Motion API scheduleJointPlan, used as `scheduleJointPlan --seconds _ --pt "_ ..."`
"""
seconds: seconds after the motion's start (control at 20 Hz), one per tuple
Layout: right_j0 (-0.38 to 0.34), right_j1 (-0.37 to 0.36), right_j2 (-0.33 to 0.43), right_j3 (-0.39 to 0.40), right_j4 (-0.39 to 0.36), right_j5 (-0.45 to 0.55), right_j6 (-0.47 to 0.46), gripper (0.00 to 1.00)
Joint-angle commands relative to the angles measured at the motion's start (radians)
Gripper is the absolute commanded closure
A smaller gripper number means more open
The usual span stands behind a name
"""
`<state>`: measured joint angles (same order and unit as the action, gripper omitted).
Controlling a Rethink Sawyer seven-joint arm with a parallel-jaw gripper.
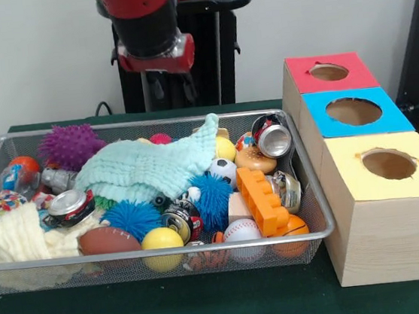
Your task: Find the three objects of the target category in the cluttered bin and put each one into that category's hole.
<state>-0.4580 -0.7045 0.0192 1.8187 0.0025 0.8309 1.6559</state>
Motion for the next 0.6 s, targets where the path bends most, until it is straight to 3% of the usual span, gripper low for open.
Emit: scheduleJointPlan --seconds 0.05,0.15,0.45,0.6 --pt "-0.031 -0.107 0.150 -0.023 -0.028 0.045 -0.125 0.00" --pt "-0.041 -0.083 0.141 -0.042 -0.087 -0.037 -0.141 0.00" --pt "-0.129 0.091 0.134 -0.163 -0.318 -0.388 -0.169 0.00" --pt "-0.161 0.128 0.141 -0.211 -0.399 -0.450 -0.159 0.00"
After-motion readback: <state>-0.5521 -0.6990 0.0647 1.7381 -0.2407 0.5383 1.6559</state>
